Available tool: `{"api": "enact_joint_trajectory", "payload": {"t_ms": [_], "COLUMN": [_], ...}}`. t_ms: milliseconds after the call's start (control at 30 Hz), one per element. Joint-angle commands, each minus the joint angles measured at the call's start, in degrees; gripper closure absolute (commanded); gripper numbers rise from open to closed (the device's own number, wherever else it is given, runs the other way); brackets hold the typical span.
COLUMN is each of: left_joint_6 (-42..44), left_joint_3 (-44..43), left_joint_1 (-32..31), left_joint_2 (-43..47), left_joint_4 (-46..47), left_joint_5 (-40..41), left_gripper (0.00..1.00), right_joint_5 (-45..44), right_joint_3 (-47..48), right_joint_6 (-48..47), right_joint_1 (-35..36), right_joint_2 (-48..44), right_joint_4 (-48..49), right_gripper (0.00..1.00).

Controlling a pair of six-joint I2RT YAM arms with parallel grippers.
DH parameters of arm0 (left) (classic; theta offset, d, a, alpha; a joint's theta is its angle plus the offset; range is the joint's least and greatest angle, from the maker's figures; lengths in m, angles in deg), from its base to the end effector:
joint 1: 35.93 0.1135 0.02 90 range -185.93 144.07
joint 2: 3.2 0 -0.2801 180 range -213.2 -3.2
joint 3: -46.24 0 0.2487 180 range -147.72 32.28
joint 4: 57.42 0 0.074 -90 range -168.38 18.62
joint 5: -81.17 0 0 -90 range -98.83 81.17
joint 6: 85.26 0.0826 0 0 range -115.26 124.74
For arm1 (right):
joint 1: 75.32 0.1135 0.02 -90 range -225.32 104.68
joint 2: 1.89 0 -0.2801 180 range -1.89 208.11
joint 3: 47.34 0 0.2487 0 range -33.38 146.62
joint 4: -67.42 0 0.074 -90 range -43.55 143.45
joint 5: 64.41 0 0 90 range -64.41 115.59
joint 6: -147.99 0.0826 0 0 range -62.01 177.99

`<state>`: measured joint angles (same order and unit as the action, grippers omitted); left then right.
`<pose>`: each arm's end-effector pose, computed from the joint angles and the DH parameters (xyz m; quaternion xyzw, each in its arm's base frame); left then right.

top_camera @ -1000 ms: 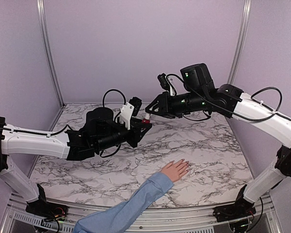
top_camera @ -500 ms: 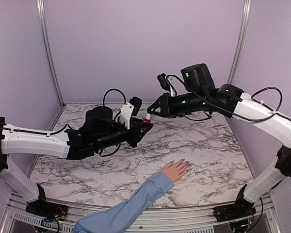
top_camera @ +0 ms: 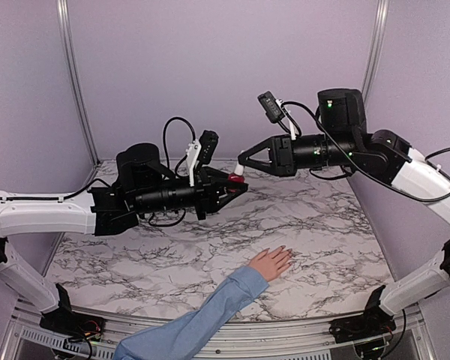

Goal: Paint the nails
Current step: Unscrew the nail polish bottle cap from the nail polish bottle.

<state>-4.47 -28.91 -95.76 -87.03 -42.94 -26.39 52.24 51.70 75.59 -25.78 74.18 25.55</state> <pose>0.1733 -0.3477 0.3699 0.3856 0.5506 -0.4999 0.5462 0.1804 0.2686 0.4345 -0.3467 0.7243 0.4691 0.3677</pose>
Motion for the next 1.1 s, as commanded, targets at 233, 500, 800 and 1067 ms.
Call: {"api": "enact_joint_trajectory", "payload": {"t_ms": [233, 500, 800, 1067], "left_joint_6": [-0.4, -1.1, -0.6, 0.2], "left_joint_3": [-4.5, -1.7, -1.2, -0.8], "left_joint_1": [-2.3, -2.3, -2.3, -2.3], "left_joint_2": [-1.3, 0.5, 1.2, 2.0], "left_joint_4": [3.0, 2.3, 1.1, 0.1], "left_joint_5": [-13.7, -7.8, -5.2, -3.1], "left_gripper": [1.0, 0.8, 0.68, 0.66], "right_joint_5": [8.5, 2.1, 0.7, 0.1], "right_joint_3": [2.2, 3.5, 4.9, 5.0], "right_joint_6": [-6.5, -6.2, -6.9, -7.8], "right_joint_1": [1.2, 1.2, 1.2, 1.3], "right_joint_2": [0.8, 0.9, 1.4, 1.2], "right_joint_4": [7.0, 3.8, 1.8, 0.8], "right_gripper": [1.0, 1.0, 1.0, 1.0]}}
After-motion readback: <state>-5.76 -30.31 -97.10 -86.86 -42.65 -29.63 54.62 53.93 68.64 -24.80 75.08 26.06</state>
